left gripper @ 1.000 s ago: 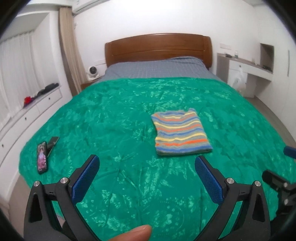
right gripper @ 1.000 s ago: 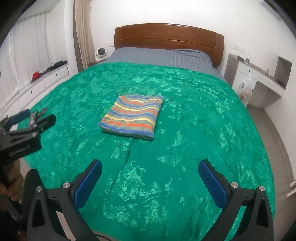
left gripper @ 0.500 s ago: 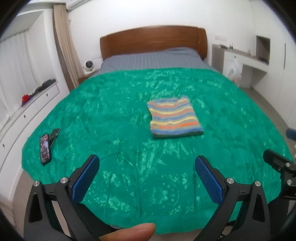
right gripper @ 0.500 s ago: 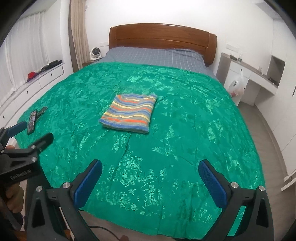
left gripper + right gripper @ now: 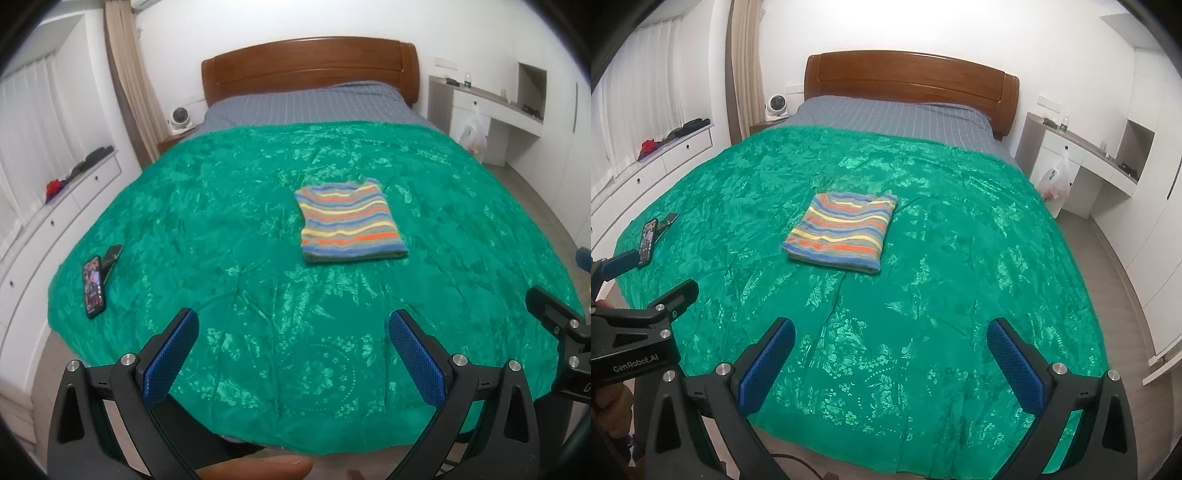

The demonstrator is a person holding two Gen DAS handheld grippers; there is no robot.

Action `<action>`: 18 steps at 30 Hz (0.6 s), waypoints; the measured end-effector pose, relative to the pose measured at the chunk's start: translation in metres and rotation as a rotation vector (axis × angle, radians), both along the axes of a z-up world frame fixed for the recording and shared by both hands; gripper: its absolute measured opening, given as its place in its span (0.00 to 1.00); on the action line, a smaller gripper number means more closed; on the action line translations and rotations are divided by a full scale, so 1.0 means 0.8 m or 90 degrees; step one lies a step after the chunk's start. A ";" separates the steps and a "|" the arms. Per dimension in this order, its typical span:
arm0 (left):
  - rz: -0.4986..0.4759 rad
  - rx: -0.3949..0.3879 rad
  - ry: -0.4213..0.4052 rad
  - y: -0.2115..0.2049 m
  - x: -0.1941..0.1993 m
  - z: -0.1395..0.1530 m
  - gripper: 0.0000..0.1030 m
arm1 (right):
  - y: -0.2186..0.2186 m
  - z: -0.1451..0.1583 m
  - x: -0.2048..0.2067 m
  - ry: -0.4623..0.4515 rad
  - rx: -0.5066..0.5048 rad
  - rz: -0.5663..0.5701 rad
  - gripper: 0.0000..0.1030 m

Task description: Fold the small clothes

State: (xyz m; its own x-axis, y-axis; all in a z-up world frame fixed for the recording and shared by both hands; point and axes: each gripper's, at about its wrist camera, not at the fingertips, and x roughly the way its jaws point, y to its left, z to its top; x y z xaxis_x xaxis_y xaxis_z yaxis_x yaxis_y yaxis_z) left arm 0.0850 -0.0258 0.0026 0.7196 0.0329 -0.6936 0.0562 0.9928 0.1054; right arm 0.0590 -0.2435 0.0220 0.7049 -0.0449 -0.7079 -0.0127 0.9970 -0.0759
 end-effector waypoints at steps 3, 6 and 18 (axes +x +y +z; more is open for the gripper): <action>-0.001 -0.003 0.000 0.000 0.001 -0.001 1.00 | 0.000 -0.001 0.000 0.001 -0.001 -0.001 1.00; -0.002 0.001 0.002 -0.001 0.003 -0.004 1.00 | -0.001 -0.004 0.002 0.005 0.001 -0.002 1.00; 0.006 -0.003 -0.017 -0.005 -0.001 -0.003 1.00 | -0.011 -0.009 0.000 0.008 0.013 -0.013 1.00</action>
State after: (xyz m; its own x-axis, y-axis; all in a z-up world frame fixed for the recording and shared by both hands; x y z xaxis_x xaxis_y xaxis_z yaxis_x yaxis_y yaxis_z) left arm 0.0840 -0.0297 0.0003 0.7374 0.0372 -0.6745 0.0433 0.9938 0.1022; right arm 0.0588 -0.2523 0.0151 0.6951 -0.0445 -0.7176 0.0064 0.9984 -0.0557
